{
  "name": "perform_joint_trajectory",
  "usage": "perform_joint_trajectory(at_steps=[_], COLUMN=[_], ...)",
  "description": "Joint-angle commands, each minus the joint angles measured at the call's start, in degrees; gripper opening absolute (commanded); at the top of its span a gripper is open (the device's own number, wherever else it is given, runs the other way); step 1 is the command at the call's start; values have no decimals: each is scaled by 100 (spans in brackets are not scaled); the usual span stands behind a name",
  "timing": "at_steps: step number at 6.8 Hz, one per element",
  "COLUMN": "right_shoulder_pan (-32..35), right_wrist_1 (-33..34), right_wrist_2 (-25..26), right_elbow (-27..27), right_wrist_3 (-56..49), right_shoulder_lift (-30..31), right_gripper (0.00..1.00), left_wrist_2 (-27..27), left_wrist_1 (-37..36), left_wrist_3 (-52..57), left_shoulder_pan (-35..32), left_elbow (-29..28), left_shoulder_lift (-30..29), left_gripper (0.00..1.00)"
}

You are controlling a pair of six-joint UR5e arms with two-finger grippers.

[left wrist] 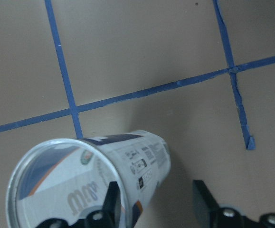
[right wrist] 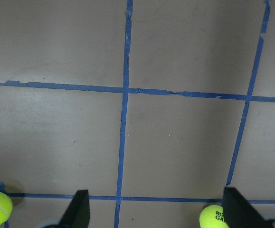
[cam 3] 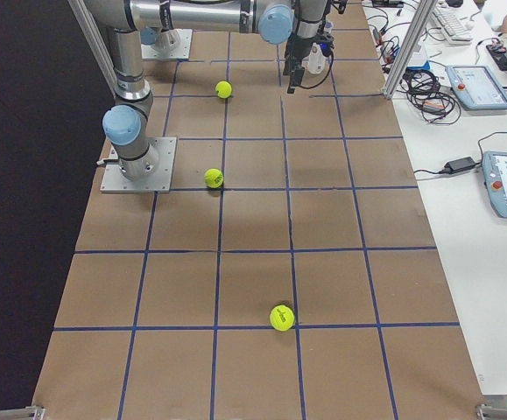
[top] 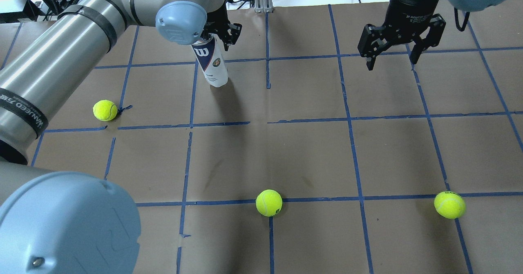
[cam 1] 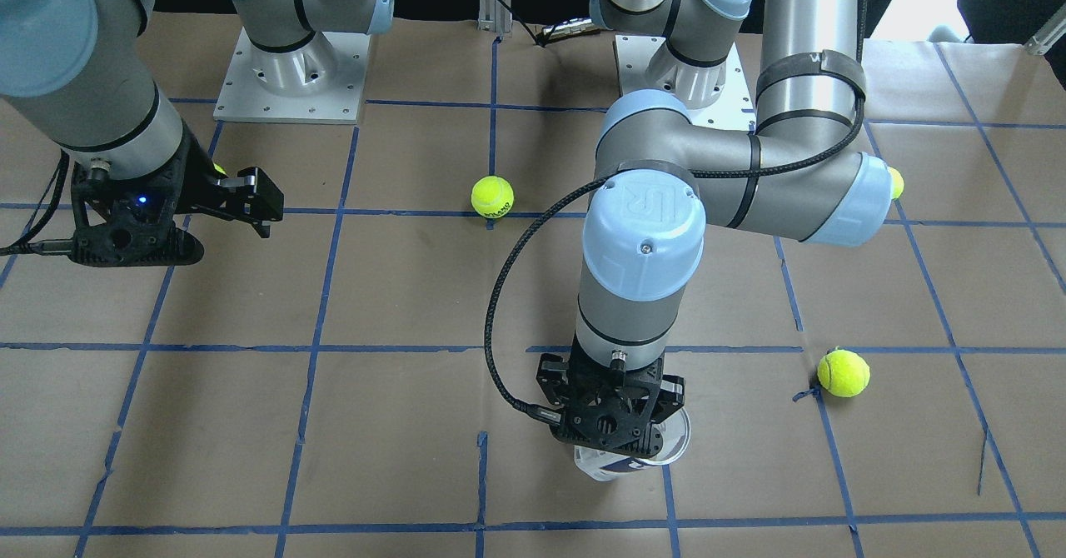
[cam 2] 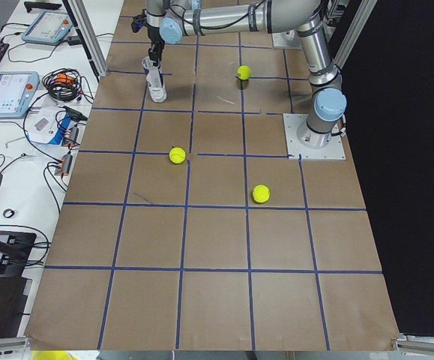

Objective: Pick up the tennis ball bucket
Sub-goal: 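Set the tube upright on the table and open the left gripper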

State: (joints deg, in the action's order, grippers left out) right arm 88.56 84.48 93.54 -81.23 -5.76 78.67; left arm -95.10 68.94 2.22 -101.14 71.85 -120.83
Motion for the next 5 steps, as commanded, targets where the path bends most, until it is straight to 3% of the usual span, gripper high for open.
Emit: perform_joint_trajectory(at_steps=[1,5], right_shoulder_pan=[-14,-14], right_wrist_1=[-19,-2], right_wrist_2=[7,7], right_elbow=[-24,-25], right_wrist_3=[-21,-21], right_shoulder_lift=[-9,-10], right_gripper=[100,100], left_wrist_2=[-26,-18], left_wrist_1=[101,1092], left_wrist_3=[-3,-11], left_shoulder_pan=[15,295], left_elbow=[57,110], left_shoulder_lift=[540,1437], left_gripper=[100,100])
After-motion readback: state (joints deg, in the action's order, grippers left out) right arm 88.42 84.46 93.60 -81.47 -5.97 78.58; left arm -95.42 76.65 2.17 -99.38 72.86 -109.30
